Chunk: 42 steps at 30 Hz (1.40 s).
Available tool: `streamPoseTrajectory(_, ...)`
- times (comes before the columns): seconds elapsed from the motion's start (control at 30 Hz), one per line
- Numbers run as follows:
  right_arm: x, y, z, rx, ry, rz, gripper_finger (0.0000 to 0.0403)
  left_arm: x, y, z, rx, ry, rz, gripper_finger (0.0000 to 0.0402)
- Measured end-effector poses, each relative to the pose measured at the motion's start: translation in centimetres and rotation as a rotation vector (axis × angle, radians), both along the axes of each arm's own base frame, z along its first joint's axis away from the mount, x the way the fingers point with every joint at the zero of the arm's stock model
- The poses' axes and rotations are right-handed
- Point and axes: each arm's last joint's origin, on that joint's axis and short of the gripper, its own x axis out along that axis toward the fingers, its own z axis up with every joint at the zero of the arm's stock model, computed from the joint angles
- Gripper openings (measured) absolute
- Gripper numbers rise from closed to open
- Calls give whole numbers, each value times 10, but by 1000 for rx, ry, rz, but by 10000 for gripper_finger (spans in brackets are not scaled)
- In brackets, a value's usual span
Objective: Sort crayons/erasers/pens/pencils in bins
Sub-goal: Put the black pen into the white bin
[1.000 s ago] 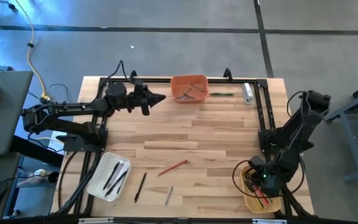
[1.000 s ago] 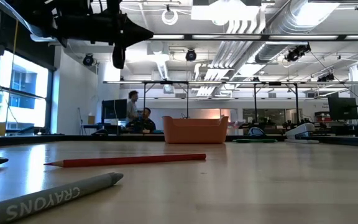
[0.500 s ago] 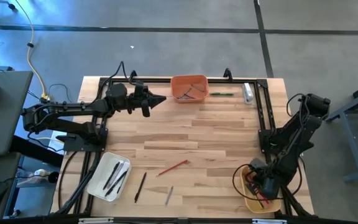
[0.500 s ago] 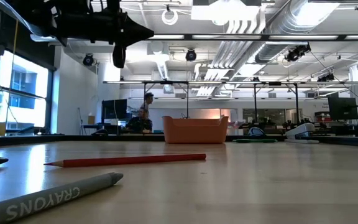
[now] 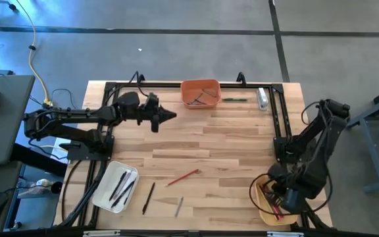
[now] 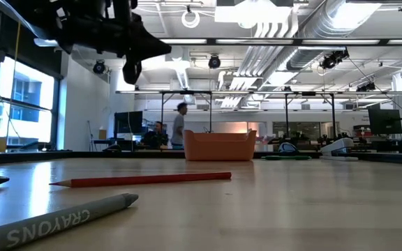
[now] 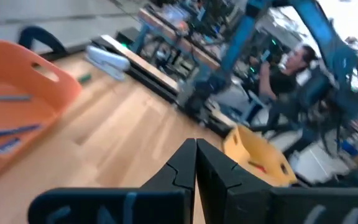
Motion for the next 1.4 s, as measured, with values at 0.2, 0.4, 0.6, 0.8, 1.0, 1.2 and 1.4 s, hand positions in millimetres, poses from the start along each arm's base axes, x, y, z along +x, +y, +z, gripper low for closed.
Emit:
streamPoseTrajectory(0.2, 9, -15, 47, -133, -94, 10, 9, 7, -23, -12, 43, 128, -102, 0)
streamPoseTrajectory(0.4, 9, -54, 68, -284, -396, 157, 3, 12, -62, -27, 89, 317, -44, 0)
streamPoseTrajectory(0.6, 3, -93, 74, -321, -634, 325, 0, 14, -112, -30, -25, 394, 70, 0)
streamPoseTrajectory(0.8, 19, -112, 57, -429, -809, 329, 0, 23, -160, -8, -121, 560, 146, 0)
streamPoseTrajectory(1.0, 43, -118, 33, -444, -962, 273, 0, 47, -197, 14, -254, 772, 182, 0)
streamPoseTrajectory(1.2, 51, -121, 21, -434, -1009, 290, 0, 80, -233, 13, -479, 975, 227, 1)
streamPoseTrajectory(1.4, 52, -125, 21, -438, -996, 378, 0, 98, -264, -19, -589, 1113, 289, 24)
